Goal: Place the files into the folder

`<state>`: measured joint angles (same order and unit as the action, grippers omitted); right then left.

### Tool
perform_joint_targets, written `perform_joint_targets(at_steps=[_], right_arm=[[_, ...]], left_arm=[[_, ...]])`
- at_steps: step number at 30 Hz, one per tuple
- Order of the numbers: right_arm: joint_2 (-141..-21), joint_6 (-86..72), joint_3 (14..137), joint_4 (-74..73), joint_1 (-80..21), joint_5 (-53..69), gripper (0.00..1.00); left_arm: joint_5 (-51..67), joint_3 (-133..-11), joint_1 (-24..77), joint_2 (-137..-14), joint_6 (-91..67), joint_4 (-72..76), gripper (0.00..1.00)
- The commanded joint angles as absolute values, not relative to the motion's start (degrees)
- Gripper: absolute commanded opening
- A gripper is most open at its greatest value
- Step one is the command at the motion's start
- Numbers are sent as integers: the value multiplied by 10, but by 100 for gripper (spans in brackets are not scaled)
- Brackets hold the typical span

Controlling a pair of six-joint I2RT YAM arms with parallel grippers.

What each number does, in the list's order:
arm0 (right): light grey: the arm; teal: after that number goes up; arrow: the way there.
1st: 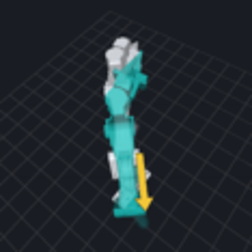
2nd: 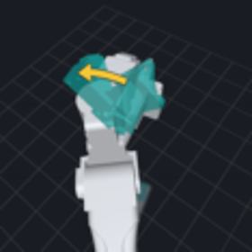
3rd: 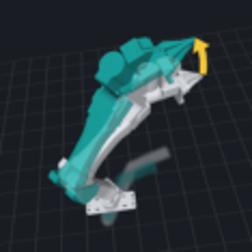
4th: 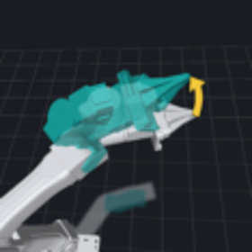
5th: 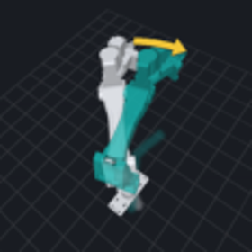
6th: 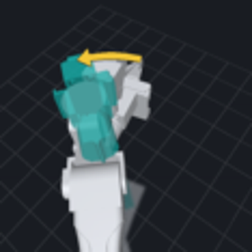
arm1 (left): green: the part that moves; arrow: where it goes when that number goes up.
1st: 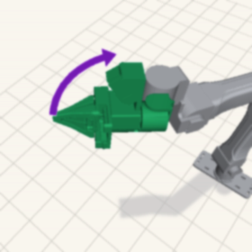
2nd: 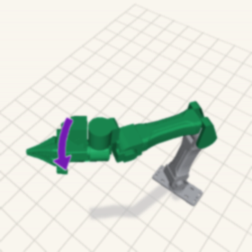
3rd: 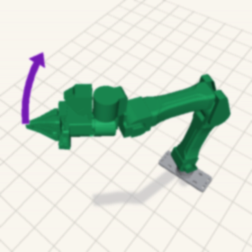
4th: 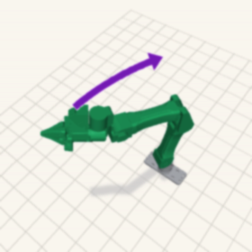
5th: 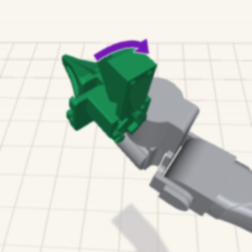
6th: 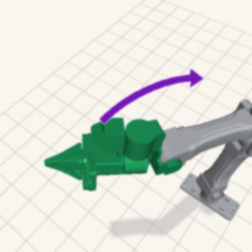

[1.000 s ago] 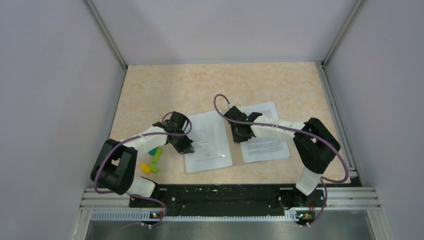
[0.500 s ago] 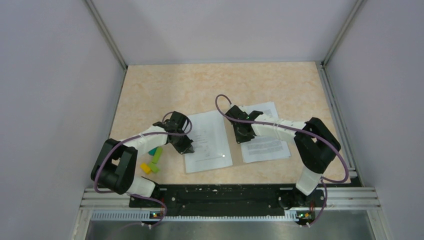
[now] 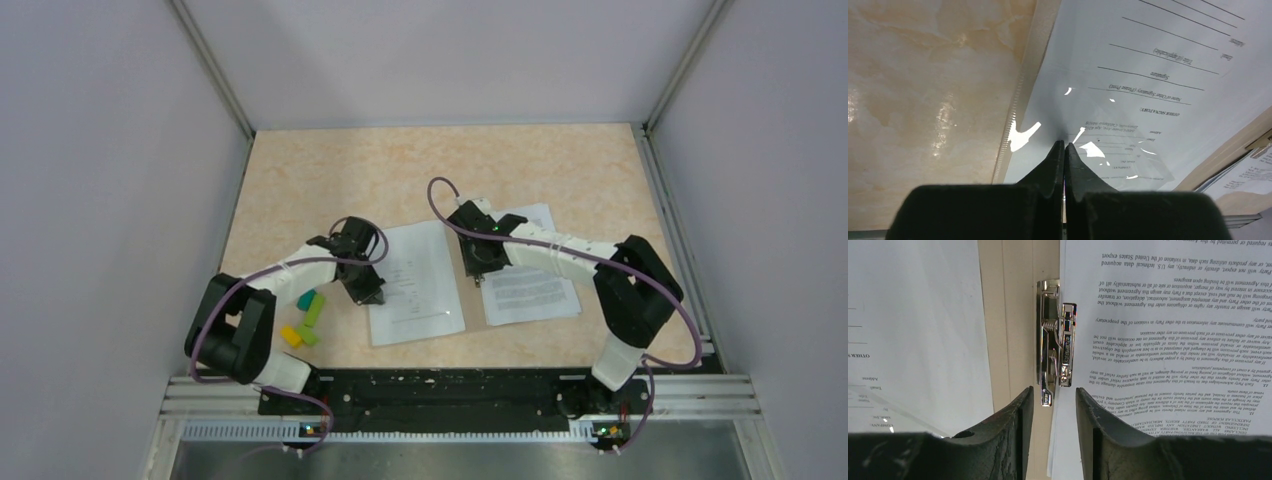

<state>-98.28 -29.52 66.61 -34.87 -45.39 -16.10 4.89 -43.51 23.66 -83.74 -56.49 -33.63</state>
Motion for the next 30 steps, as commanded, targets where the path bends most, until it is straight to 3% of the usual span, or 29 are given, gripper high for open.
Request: perform_joint_targets(at_steps=[1,5,9,12,21,23,30], right_arm=[[-1000,-281,705,-334,-459,-197,38],[-1018,-273,713,-322,-459,-205,42],[-1039,-267,723,-317,-459,-197,43],[-1049,-263,719,-309,-459,-198,44],[-1074,-259,713,-304,-460,-205,45],[-1077,-259,710,-304,-459,-204,44],[-1082,-257,700,-302,-458,-185,21]], left_arm=[[69,-485,232,-809,-519,-354,0],[90,-509,227,-790,-508,-354,4],[106,-521,211,-775,-491,-353,26],[110,-526,191,-765,-482,-356,36],[124,-534,157,-755,-463,-363,55],[124,-532,153,-754,-458,-364,57],[126,-526,134,-757,-432,-363,67]])
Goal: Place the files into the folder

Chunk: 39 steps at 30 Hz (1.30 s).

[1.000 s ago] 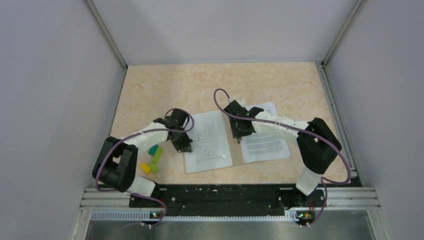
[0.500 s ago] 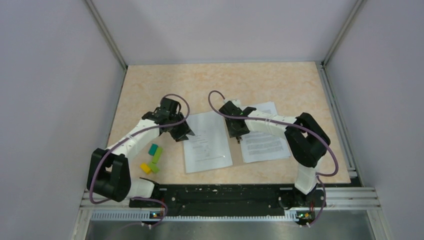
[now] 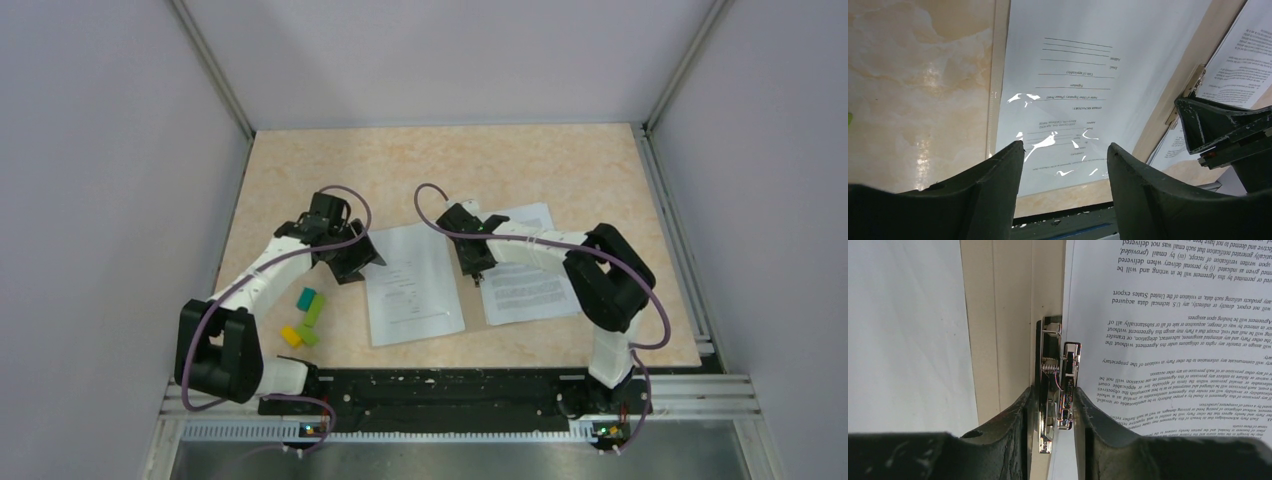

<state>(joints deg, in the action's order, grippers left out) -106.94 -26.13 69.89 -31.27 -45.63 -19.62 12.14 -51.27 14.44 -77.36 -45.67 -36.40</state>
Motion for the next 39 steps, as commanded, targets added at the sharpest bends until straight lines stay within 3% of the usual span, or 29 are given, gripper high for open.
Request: perform_joint_targets(at_steps=[1,10,15,39], right_arm=[[-1081,-257,699,-302,-454,-174,18],[-1047,-258,659,-250,-387,-42,4],[-1034,-260,633,-223,-360,23,1],[-1013,-263,532,-134,-255,157,0]], left_arm=[[127,-526,131,-758,-427,-363,68],[134,-527,122,-779,-402,-360,70],[135,-536,119,-782,-391,-365,71],[163,-534,82,-810,-380,-325,76]])
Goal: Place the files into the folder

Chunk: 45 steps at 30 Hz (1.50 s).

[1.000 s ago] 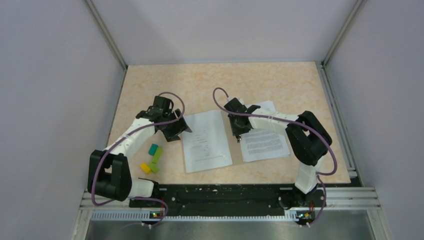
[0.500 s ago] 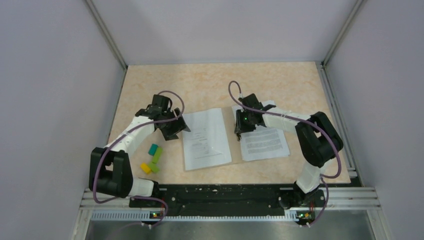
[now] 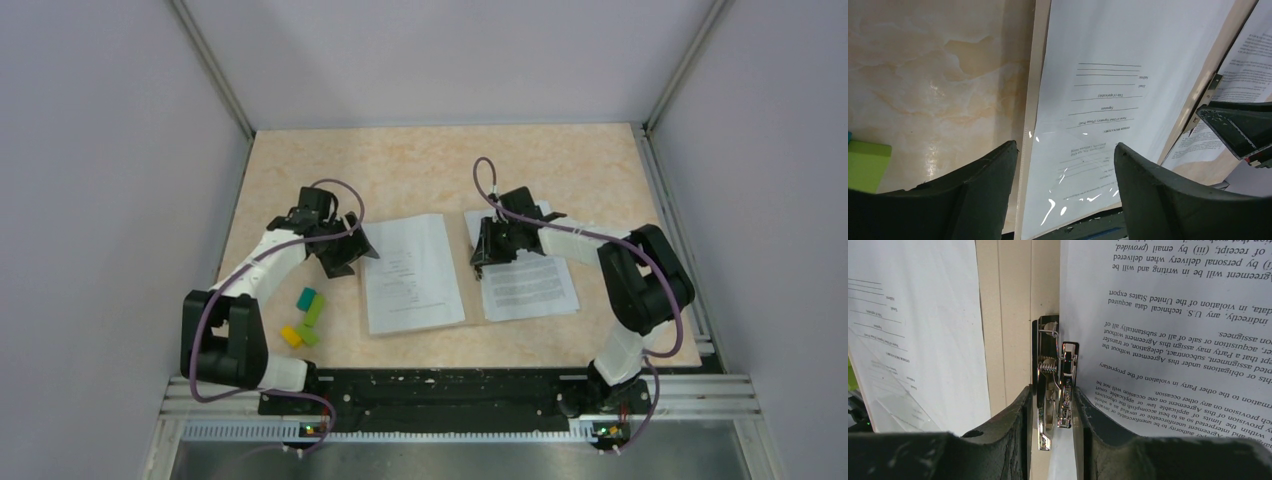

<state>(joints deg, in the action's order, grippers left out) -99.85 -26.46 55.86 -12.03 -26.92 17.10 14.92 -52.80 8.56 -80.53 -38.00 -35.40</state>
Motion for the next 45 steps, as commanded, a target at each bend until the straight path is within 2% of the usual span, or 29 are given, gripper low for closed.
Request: perform_joint_targets(at_steps=[1,12,21,30,43,45], right_arm=[[-1013,-263,530,-134,-252,158,0],[-1013,-261,518,-127,-241,163,0],[-1017,-262,514,-123,-241,163,0],[-1010,-279,515,-121,-257,145,0],[-1052,-357,552,-90,-328,120,0],[-1058,-363,562,-89,-336,117,5]], left_arm=[[160,-532,81,-811,-380,-324,76],[173,-481,76,-835,-398,-255,77],[266,-443,76,-830,-440,-164,79],[308,-474,76,-741,-438,-179,84],[373,-505,89,-701,-430,-173,90],[377,-511,94,-697,-430,-171,91]])
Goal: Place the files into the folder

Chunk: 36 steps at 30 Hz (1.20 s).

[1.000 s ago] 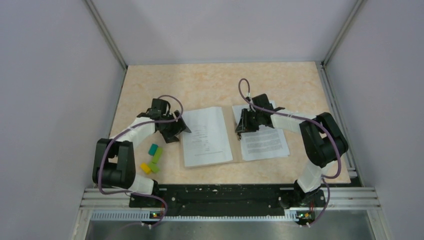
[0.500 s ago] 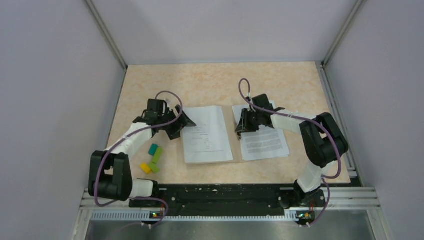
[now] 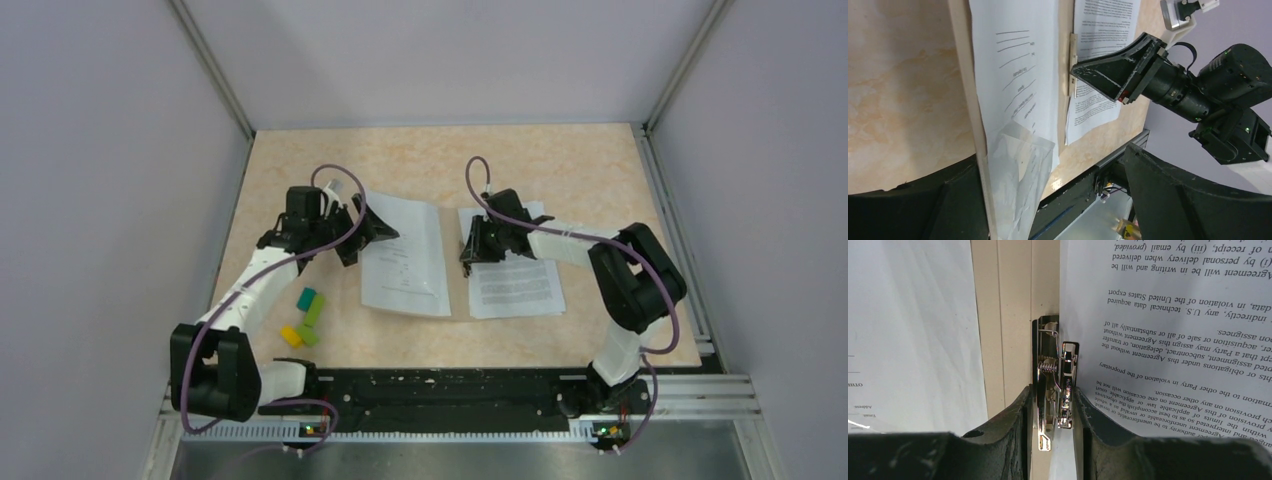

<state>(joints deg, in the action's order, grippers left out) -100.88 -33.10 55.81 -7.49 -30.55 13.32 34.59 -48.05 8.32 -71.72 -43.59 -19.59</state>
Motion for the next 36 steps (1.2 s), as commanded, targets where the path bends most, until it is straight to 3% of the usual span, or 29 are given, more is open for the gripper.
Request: perform_joint_targets(at_steps=[1,6,14,27,36], right_arm=[[-1061,-366,566,-89,-340,114,9],[-1064,-375,579,-92,-354,95,27],[-1083,-367,607,-127,-383,45,41],[-1053,-379,630,-113,-389,74,52],[-940,-348,644,-180,-363,15,58]], left_arm=[[380,-515,97,-694,-429,-171,92],[377,-533,103,-684,-414,-186,94],[379,-529,105,-686,-405,-195,94],[395,-591,137,-690,-410,-192,96],[356,-651,212,-726,-412,-190,98]])
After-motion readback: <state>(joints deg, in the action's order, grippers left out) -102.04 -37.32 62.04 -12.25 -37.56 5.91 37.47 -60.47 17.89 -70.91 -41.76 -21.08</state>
